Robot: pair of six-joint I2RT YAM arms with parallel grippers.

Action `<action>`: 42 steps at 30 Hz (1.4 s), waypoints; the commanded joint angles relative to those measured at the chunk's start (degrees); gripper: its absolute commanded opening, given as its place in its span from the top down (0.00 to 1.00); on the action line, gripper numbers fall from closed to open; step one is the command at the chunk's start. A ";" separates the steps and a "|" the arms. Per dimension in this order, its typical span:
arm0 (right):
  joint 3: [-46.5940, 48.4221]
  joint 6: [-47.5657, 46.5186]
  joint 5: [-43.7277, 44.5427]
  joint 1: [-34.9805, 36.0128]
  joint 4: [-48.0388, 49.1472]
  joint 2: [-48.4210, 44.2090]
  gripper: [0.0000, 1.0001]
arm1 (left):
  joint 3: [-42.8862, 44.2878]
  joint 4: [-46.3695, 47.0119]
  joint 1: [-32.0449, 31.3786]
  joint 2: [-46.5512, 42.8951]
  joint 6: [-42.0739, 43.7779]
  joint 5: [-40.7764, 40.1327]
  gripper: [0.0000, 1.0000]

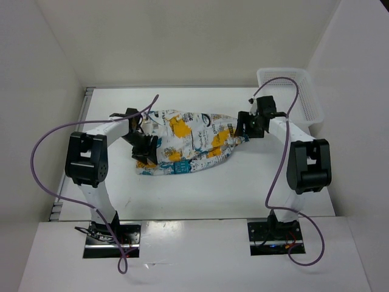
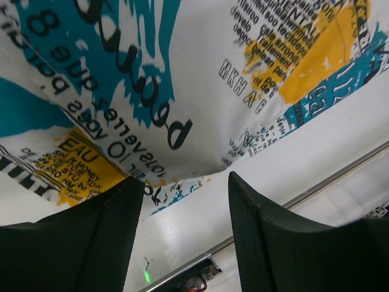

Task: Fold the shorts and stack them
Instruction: Fold the shorts

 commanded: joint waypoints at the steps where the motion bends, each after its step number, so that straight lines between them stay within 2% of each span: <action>1: -0.29 -0.23 -0.28 -1.48 3.20 2.16 0.22 | 3.53 1.45 0.24 0.89 0.25 3.70 0.36; 9: 0.24 0.91 -1.87 -3.32 3.20 3.39 0.22 | 3.54 1.98 0.24 2.56 0.25 3.17 0.77; 13: -1.68 2.75 -3.00 -3.32 3.72 3.39 0.18 | 4.58 1.98 0.24 3.70 0.25 3.70 0.90; 17: -2.31 3.89 -3.54 -3.32 5.74 5.66 0.18 | 5.64 1.28 0.76 3.70 0.25 3.18 0.95; 23: -2.31 7.05 -4.06 -3.32 6.79 7.43 0.18 | 7.58 0.14 0.77 0.10 0.25 1.15 0.97; 24: -2.31 7.58 -4.58 -3.32 7.49 7.43 0.20 | 7.58 0.13 0.77 0.09 0.25 0.63 0.97; 25: -2.31 7.59 -5.46 -3.32 7.50 7.95 0.34 | 7.58 -0.39 0.77 0.09 0.25 0.62 0.97; 27: -2.31 9.34 -7.05 -3.32 8.12 7.96 0.52 | 7.58 -0.39 0.77 0.09 0.25 0.10 0.97; 28: -2.31 9.35 -7.05 -3.32 8.12 7.96 0.71 | 7.58 -0.39 0.77 -0.43 0.25 -0.43 0.98; 30: -0.65 9.35 -5.30 -3.32 7.59 7.96 0.88 | 10.29 -0.39 0.77 -0.43 0.25 -2.18 1.00; 31: -0.03 8.04 -4.16 -3.32 6.81 7.26 1.00 | 11.35 -0.91 0.77 -0.95 0.25 -3.06 1.00; 36: 6.65 -1.70 -3.71 -3.32 2.59 3.05 1.00 | 20.65 -4.69 1.38 -4.91 0.25 -11.67 1.00; 39: 9.03 -4.70 -4.41 -3.85 0.21 0.59 1.00 | 28.91 -13.88 2.61 -7.55 0.25 -15.19 1.00; 42: 8.69 -6.38 -5.03 -4.47 -0.58 -1.00 1.00 | 32.88 -23.72 3.23 -8.69 0.25 -16.51 1.00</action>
